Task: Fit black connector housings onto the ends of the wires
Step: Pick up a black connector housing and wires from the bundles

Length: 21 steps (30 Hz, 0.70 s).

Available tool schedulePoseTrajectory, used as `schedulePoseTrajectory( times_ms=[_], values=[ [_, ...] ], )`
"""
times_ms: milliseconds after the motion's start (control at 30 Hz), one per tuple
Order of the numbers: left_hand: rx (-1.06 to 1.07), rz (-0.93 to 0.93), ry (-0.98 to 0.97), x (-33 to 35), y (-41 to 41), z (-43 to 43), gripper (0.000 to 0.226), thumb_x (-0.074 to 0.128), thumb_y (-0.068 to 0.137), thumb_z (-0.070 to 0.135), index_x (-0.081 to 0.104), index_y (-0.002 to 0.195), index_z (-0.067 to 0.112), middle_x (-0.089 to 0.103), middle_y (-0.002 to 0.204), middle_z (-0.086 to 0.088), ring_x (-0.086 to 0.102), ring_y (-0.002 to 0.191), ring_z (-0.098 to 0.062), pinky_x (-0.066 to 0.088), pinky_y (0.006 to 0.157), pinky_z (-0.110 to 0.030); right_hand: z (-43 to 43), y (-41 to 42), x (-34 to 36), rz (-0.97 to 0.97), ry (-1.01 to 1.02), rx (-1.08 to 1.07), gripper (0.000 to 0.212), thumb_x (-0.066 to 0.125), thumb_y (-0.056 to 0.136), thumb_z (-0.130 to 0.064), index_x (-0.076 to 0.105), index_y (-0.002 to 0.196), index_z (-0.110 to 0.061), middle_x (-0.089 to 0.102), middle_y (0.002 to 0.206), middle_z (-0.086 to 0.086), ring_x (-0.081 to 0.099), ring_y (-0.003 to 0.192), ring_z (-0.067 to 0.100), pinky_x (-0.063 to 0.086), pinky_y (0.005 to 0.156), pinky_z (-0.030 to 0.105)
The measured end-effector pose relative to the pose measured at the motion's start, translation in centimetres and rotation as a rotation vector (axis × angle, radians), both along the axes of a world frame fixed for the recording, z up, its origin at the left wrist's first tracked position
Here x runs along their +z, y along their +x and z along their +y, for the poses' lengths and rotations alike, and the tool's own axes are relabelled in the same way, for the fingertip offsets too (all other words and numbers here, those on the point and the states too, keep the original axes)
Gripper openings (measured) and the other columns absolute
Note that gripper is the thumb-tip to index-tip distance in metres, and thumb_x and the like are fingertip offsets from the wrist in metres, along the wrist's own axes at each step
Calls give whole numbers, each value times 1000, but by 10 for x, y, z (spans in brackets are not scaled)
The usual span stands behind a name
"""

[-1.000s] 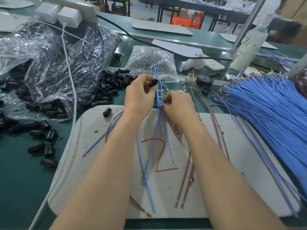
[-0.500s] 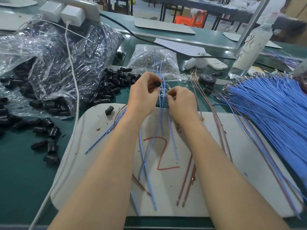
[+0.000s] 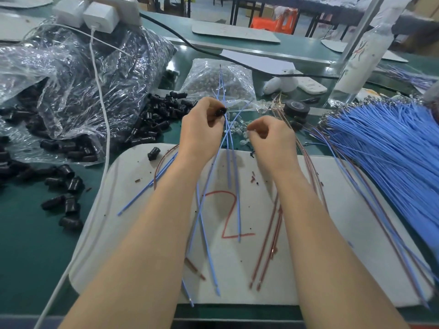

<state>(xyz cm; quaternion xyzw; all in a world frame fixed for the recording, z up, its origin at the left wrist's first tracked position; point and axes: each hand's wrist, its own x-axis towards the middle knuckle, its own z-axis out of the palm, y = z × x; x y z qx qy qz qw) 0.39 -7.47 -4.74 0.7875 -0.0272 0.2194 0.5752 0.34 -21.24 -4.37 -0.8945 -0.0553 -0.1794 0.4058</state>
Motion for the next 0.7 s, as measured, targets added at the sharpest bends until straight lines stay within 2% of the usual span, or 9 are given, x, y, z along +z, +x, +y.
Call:
schedulePoseTrajectory(
  times_ms=[67,200,267,400,567,700],
  values=[
    [9,4,20,0,0,0,20,55,87,-2,61,99,12,68,94,1,65,91,-9,48,87,-16,-1,0,-1,18,20,-18,14,58,87,-7,67,95,-14,65,84,-1,59,79,11,43,75,17],
    [-32,24,31,1,0,-2,21,54,87,-4,60,96,14,67,92,2,65,91,-9,49,87,-15,1,-3,10,-47,381,34,13,63,85,-5,66,91,-16,67,83,-5,63,78,7,53,82,23],
    [-57,35,34,1,-1,-3,21,54,87,-4,59,94,16,66,89,4,64,90,-9,48,85,-13,3,-5,14,-73,459,99,14,64,85,-4,67,89,-16,68,83,-4,64,78,7,54,81,25],
    [-84,32,60,1,-2,-3,24,53,86,-6,57,94,16,63,86,7,63,88,-9,48,84,-13,7,-10,15,-111,394,153,12,64,86,-3,67,90,-14,67,84,-6,64,81,7,53,82,23],
    [-96,37,99,1,-2,-5,21,55,87,-4,61,97,13,66,88,6,65,90,-10,50,86,-17,11,-12,14,-179,250,118,8,64,87,-4,68,93,-7,62,81,-13,61,78,-1,49,81,16],
    [-95,25,150,2,-4,-6,18,56,88,0,64,100,12,66,87,6,66,89,-10,50,85,-16,11,-12,13,-218,173,81,9,64,86,-3,70,92,-5,63,80,-9,61,77,4,47,77,11]
  ],
)
